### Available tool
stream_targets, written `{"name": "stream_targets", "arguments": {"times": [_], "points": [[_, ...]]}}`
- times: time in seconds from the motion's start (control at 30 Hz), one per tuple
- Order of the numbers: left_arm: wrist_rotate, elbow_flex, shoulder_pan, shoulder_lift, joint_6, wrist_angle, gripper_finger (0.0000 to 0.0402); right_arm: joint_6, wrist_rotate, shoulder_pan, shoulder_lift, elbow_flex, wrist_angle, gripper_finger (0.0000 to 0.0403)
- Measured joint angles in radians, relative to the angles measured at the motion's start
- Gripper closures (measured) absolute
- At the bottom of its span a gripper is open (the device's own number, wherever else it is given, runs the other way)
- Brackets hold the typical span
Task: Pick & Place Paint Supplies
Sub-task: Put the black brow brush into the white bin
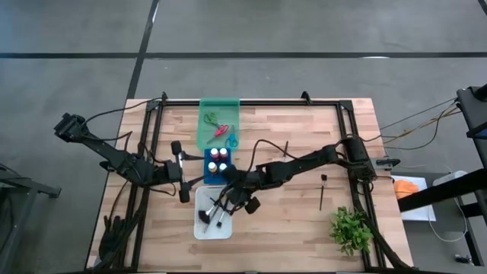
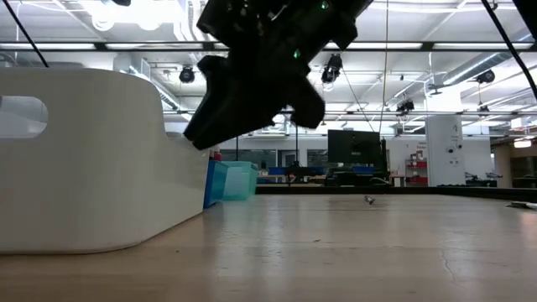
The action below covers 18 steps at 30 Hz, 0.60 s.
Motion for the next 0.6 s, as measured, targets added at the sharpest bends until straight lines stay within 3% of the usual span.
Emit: {"name": "stream_targets", "arguments": {"times": [0.33,0.6], "points": [[0.000,0.000,0.000,0.000,-0.001,-0.033,0.0135,0.323,0.010,0.063,-0.148,-0.015,-0.281,0.0239],[0.000,0.000,0.000,0.000,-0.002,-0.026,0.0135,0.921,0.333,0.183,-0.221,-0.046,-0.760,0.0239]]}}
